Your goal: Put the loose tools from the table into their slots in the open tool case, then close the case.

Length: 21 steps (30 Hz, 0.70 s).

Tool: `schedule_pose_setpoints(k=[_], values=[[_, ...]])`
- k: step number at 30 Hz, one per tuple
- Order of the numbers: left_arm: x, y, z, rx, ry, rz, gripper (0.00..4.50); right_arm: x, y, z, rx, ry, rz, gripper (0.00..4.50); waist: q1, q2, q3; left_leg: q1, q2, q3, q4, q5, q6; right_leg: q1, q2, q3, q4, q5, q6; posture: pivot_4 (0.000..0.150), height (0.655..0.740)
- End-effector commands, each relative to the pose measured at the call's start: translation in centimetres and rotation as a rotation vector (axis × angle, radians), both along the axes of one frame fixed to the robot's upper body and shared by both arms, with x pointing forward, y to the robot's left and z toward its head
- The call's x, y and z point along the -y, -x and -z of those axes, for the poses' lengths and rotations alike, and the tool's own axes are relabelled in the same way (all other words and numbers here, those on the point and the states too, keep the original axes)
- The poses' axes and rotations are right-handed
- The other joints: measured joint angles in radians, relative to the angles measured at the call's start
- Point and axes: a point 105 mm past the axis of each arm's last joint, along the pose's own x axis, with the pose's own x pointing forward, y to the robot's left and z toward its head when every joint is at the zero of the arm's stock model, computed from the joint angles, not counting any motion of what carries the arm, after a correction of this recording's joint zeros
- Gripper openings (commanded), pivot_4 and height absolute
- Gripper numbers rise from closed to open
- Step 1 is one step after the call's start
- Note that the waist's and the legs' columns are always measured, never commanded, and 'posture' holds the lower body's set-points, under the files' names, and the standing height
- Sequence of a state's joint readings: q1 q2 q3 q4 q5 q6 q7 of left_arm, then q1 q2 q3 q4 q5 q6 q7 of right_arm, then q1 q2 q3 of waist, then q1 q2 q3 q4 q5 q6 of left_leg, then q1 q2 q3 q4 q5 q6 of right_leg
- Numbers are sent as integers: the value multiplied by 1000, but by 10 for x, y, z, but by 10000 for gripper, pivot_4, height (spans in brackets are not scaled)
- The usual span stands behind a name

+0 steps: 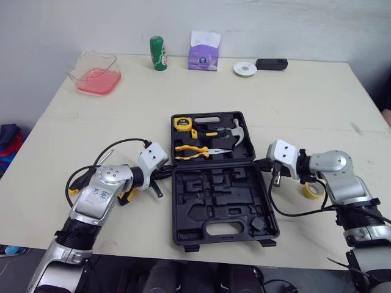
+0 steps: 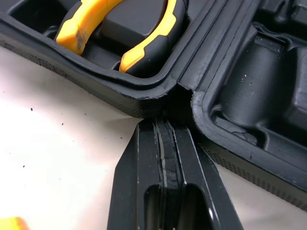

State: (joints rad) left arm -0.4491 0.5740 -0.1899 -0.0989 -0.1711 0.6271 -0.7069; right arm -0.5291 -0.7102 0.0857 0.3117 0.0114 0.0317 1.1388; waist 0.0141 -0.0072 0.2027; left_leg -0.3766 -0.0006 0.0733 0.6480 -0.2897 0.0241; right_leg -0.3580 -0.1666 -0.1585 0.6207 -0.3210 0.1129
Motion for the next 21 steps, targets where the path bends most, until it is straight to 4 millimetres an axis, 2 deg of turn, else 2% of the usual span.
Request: schedule_pose_setpoints(k=[1,10,17,21], values=[[19,8,0,13,-20,128,100,-17,14,-11,24,-42,-64,0,7,0,0,0,0,0,0,0,0,0,0,0,0,0,0,1500,7400],[16,12,3,-7,-59,177,100,-14,42,0,-53,-75,5,0,11,0,0,-2,0,0,-1,-1,0,0,1,-2,-2,0,0,1500,7400],[10,13,4,-5,-74,165,100,-11,44,4,-49,-71,39,0,11,0,0,-1,0,0,0,-1,0,0,1,-1,-2,0,0,1500,7400],[3,18,4,-4,-101,164,100,-10,42,-1,-33,-86,28,0,8,0,0,-2,0,0,-1,-1,0,0,1,-1,-2,0,0,1500,7400]])
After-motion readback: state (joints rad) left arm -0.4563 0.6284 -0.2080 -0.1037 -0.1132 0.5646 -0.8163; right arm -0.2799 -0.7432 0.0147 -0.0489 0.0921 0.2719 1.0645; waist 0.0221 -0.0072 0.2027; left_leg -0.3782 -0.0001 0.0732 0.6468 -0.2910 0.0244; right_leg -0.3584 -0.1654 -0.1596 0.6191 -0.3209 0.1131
